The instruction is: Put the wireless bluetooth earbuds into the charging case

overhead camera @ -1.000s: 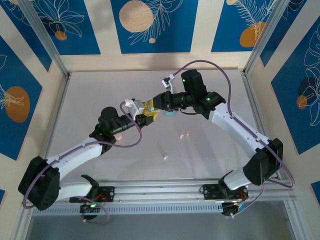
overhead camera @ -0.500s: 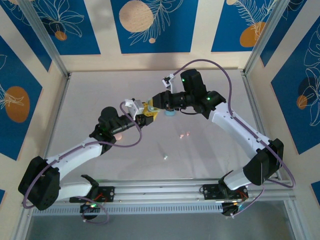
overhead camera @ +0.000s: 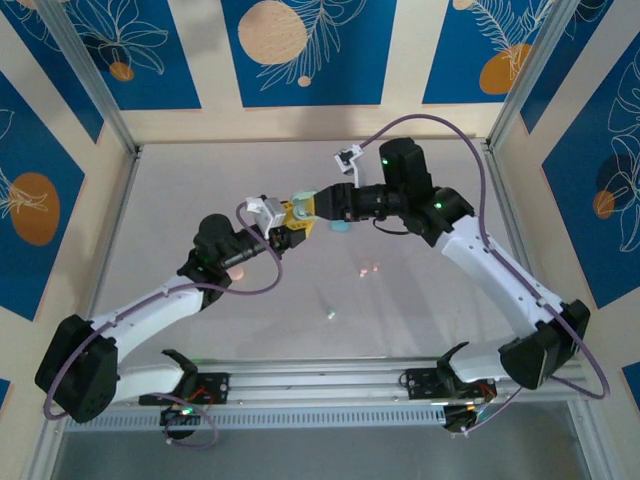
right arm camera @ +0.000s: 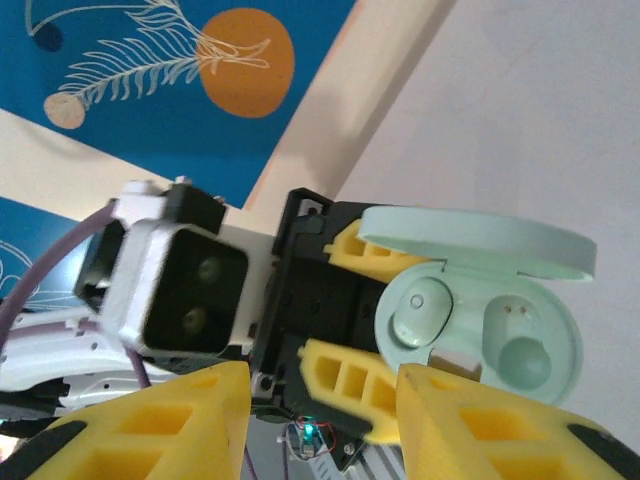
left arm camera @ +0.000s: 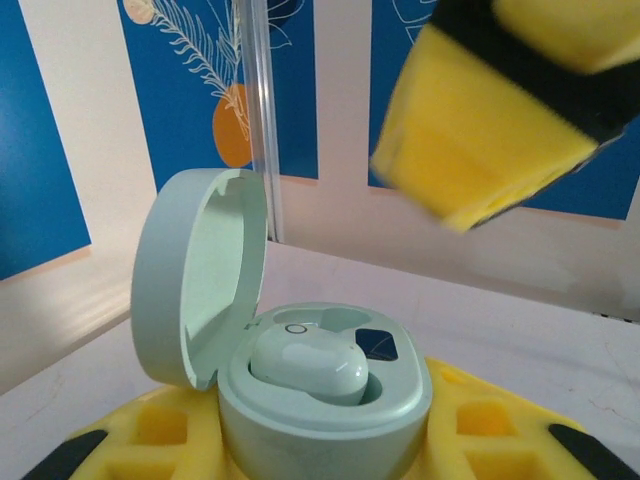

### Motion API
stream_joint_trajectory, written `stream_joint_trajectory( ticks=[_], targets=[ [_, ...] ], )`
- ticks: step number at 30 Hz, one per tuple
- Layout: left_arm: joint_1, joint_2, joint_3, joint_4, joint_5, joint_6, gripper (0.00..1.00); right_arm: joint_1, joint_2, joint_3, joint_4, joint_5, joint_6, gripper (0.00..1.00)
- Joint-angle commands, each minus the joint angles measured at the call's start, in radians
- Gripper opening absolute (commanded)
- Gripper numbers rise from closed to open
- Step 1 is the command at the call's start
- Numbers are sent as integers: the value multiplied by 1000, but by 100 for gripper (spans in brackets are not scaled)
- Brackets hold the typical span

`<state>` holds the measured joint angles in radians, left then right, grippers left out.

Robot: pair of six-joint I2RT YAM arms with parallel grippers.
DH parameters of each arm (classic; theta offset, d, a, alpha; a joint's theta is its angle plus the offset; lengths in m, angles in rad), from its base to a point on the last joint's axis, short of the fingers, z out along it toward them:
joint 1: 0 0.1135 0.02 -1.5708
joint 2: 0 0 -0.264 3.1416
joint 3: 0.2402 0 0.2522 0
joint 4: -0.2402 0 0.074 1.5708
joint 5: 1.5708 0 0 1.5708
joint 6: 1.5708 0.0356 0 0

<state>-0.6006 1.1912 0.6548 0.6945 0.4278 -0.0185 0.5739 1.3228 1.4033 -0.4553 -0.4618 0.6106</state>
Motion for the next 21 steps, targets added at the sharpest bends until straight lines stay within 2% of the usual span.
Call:
stream_joint_trajectory(
  ticks=[1, 6, 11, 16, 21],
  targets=[
    [-5, -48, -6, 10, -40, 21, 29, -43, -107, -52, 8, 53, -72, 44],
    [-5, -91, -29, -13, -127, 35, 29, -167, -200, -169, -38, 219, -40, 41],
    [-5, -130, -44, -27, -196, 44, 29, -303, -143, -257, -117, 109, -54, 42],
    [-5, -164, -51, -51, -235, 54, 29, -283, 32, -247, -262, 66, -96, 42],
    [-5, -202, -57, -88, -261, 60, 29, -151, 218, -216, -380, 142, -114, 42]
  ],
)
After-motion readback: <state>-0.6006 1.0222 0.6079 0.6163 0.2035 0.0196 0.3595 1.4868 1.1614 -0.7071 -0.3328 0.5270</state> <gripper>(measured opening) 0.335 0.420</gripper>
